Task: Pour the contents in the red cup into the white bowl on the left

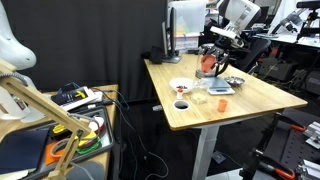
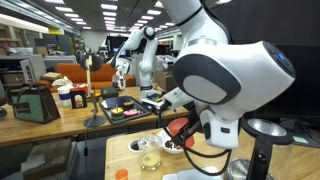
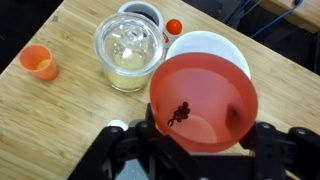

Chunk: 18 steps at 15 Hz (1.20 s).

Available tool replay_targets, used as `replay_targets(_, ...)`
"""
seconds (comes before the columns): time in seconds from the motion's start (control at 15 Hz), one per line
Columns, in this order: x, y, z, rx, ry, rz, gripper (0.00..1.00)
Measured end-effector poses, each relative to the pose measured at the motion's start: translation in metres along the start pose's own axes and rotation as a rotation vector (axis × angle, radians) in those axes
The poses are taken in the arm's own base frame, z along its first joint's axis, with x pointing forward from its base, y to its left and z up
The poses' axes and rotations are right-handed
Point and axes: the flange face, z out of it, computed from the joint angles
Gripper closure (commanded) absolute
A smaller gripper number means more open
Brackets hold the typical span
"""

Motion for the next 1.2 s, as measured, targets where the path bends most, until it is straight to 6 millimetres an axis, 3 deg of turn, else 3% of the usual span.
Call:
replay_targets(0.6, 0.054, 0.085, -0.007, 0.010, -0.052, 0.233, 0.53)
replay_targets(1.2, 0.075, 0.145, 0.024, -0.071, -0.148, 0.437, 0.53)
